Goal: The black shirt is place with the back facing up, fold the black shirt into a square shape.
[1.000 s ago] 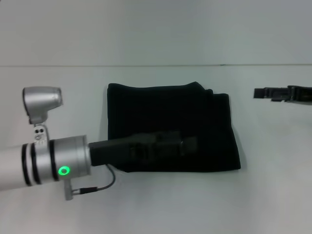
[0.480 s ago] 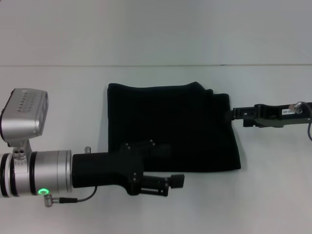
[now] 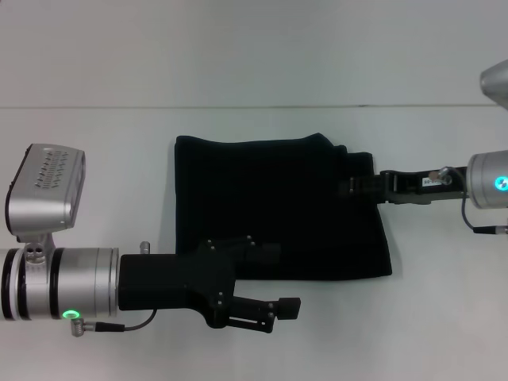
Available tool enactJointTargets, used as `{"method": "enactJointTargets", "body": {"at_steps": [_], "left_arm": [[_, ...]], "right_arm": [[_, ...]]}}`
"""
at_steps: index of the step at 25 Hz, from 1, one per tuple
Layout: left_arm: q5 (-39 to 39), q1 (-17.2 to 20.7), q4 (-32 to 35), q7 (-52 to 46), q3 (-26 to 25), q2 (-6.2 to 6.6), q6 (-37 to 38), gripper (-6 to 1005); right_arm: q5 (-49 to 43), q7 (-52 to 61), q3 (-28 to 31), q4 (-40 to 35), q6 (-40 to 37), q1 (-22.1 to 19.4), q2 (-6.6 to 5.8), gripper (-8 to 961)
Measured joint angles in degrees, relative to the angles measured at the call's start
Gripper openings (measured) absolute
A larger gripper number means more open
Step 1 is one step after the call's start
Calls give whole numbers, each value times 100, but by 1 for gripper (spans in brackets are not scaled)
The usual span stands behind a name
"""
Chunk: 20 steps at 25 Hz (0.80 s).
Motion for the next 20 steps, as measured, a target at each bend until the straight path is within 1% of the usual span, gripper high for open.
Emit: {"method": "enactJointTargets", "body": {"at_steps": [5, 10, 12, 17, 20], "left_arm": [[25, 0, -1, 69, 10, 0, -2, 947], [31, -2, -1, 98, 13, 0, -6, 947], [31, -3, -1, 98, 13, 0, -10, 947], [31, -6, -2, 100, 13, 1, -42, 947], [31, -6, -6, 99, 13, 5, -67, 947]], "right_arm": [[-5, 31, -154, 111, 331, 97, 93, 879], [-9, -12, -178, 264, 634, 170, 152, 878], [-11, -23, -182, 255, 689, 175, 191, 878], [7, -24, -186, 261, 699, 193, 213, 845], [19, 6, -176, 240, 704, 185, 248, 825]]}}
